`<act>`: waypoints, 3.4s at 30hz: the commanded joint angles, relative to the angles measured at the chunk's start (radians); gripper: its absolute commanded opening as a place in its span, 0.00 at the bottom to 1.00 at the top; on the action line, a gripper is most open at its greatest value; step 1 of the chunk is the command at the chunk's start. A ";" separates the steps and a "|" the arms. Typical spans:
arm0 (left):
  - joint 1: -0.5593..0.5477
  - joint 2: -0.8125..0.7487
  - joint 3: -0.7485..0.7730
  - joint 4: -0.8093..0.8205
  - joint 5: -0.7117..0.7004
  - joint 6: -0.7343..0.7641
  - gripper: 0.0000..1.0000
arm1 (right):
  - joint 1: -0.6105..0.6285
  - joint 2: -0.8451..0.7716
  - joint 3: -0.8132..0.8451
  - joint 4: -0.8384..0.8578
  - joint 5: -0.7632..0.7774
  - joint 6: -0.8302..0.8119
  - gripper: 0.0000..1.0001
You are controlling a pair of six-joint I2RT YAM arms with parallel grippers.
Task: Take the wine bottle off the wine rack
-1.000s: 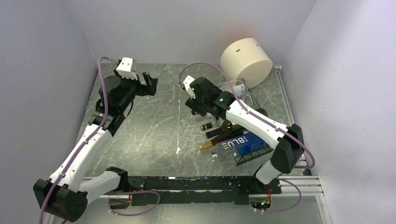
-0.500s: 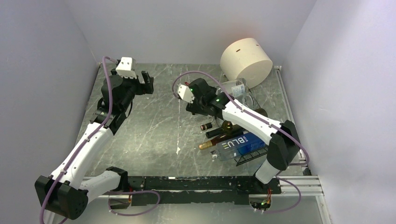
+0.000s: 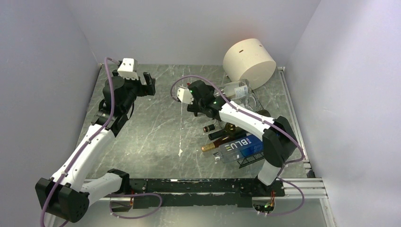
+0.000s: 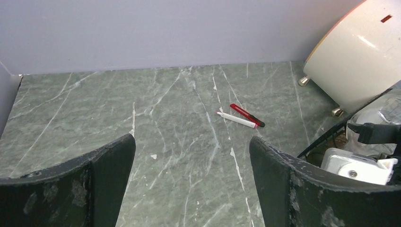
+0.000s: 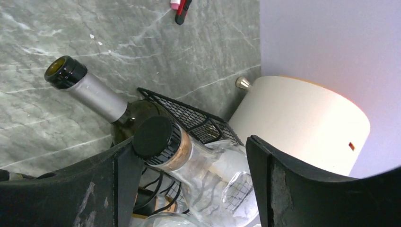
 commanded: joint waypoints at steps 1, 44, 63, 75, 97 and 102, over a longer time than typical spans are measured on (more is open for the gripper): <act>-0.004 -0.009 0.000 0.019 -0.015 0.013 0.94 | -0.023 0.044 0.024 0.018 0.038 -0.059 0.78; -0.004 0.000 -0.006 0.024 -0.008 0.042 0.94 | 0.022 -0.074 0.027 0.121 0.153 -0.021 0.00; -0.004 -0.019 0.018 -0.005 -0.030 0.016 0.94 | 0.031 -0.193 0.095 0.208 0.188 0.141 0.00; -0.005 -0.026 0.021 -0.012 -0.020 0.001 0.94 | 0.031 -0.187 0.238 0.161 0.239 0.308 0.00; -0.004 -0.084 0.039 -0.065 -0.177 -0.078 0.94 | 0.031 0.101 0.638 0.247 -0.037 0.695 0.00; 0.043 -0.128 -0.004 -0.014 -0.203 -0.083 0.94 | 0.029 0.229 0.704 0.301 -0.073 0.800 0.00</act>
